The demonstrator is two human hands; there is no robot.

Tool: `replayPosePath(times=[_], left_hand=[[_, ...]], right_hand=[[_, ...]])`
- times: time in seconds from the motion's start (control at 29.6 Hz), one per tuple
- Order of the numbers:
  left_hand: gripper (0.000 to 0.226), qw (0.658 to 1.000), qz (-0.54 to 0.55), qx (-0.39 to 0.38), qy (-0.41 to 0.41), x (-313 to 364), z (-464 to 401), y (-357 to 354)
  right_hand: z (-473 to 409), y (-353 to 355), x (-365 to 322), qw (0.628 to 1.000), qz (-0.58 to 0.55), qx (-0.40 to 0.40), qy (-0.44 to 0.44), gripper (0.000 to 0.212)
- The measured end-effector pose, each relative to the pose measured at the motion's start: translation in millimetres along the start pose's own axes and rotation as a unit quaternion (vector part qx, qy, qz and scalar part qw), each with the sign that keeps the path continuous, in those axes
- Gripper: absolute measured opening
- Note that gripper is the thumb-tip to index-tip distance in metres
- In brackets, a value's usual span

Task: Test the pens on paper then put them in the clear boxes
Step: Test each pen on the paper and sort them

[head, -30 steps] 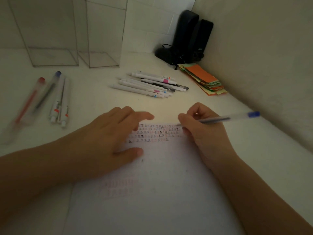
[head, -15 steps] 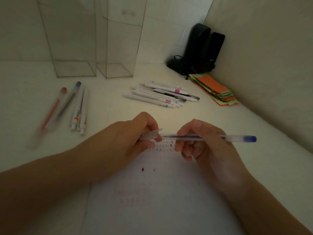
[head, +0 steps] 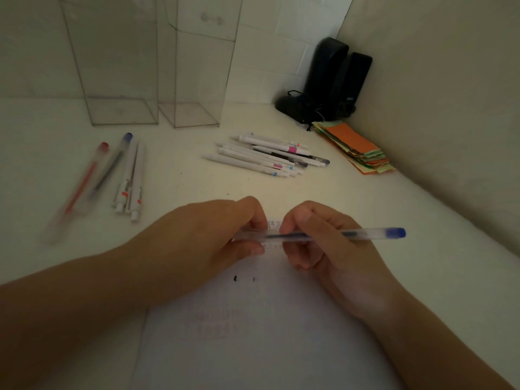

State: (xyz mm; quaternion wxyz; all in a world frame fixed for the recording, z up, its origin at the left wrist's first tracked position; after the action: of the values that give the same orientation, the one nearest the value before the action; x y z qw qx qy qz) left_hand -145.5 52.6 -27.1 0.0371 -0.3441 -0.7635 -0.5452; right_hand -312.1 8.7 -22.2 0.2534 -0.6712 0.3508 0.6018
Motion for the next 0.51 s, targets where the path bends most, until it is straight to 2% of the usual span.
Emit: replayPosePath(times=[0.07,0.14,0.41,0.51], left_hand=[[0.022,0.996,-0.064,0.011,-0.065,3,-1,3],[0.028,0.993,-0.086,0.026,-0.082,5,-1,5],[0.031,0.99,-0.048,0.073,-0.108,13,-3,5],[0.031,0.99,-0.046,0.069,-0.114,12,0,4]], right_hand=[[1,-1,0,1.0,0.013,0.0,0.005,0.023],[3,-2,0,1.0,0.017,-0.004,0.019,0.023],[6,-8,-3,0.997,0.035,0.007,0.072,0.023],[6,-9,-4,0.997,0.045,0.008,0.07,0.023]])
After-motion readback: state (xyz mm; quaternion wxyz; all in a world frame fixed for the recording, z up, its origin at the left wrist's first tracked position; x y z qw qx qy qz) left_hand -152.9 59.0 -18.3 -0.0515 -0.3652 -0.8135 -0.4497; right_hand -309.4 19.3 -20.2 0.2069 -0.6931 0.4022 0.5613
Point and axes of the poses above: each hand's wrist, its own z-axis away from the middle knuckle, its own y-axis out of the back of the hand, x = y × z, the point moved 2 cm from there along -z, towards the middle knuckle
